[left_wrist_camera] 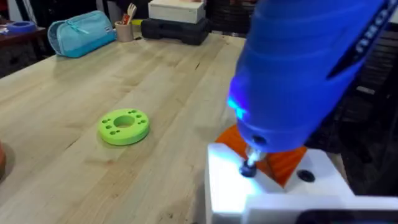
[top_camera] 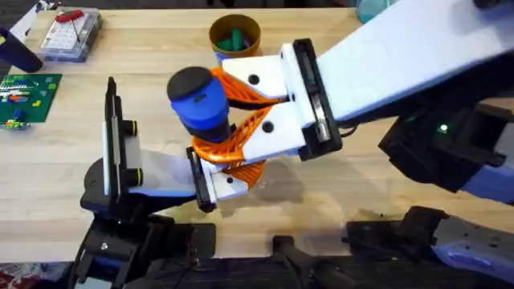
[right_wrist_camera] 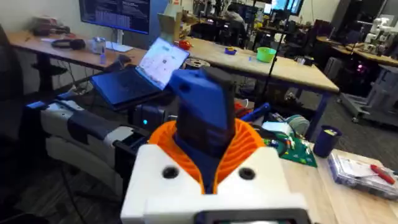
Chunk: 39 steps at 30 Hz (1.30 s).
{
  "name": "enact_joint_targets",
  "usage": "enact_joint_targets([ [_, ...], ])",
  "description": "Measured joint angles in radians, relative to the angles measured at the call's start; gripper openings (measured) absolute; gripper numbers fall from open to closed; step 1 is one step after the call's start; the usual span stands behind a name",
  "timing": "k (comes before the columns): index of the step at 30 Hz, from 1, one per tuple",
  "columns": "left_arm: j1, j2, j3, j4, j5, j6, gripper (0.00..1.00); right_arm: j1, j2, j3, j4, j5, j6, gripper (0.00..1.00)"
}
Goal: Pick up the gripper from the table and insert it into the empty holder that is missing its gripper. Then pick up a screw, insert it into the mounting hole, and use the screwdriver to tighten it. Finally, clean up the table by picking up the vegetable and placing it into the bucket.
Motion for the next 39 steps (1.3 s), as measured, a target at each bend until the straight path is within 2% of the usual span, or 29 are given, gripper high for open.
enact_joint_targets([
  [16, 0.0, 0.0, 0.0, 0.007, -0.005, 0.0, 0.015, 0.0, 0.0, 0.106, -0.021, -0.015, 0.089, 0.059],
  [28, 0.0, 0.0, 0.0, 0.007, -0.005, 0.0, 0.015, 0.0, 0.0, 0.112, -0.043, -0.002, 0.098, 0.059],
  [33, 0.0, 0.0, 0.0, 0.007, -0.005, 0.0, 0.015, 0.0, 0.0, 0.159, -0.278, 0.094, 0.051, 0.059],
  [39, 0.0, 0.0, 0.0, 0.007, -0.005, 0.0, 0.015, -0.051, 0.0, 0.32, -0.67, 0.191, -0.09, 0.058],
])
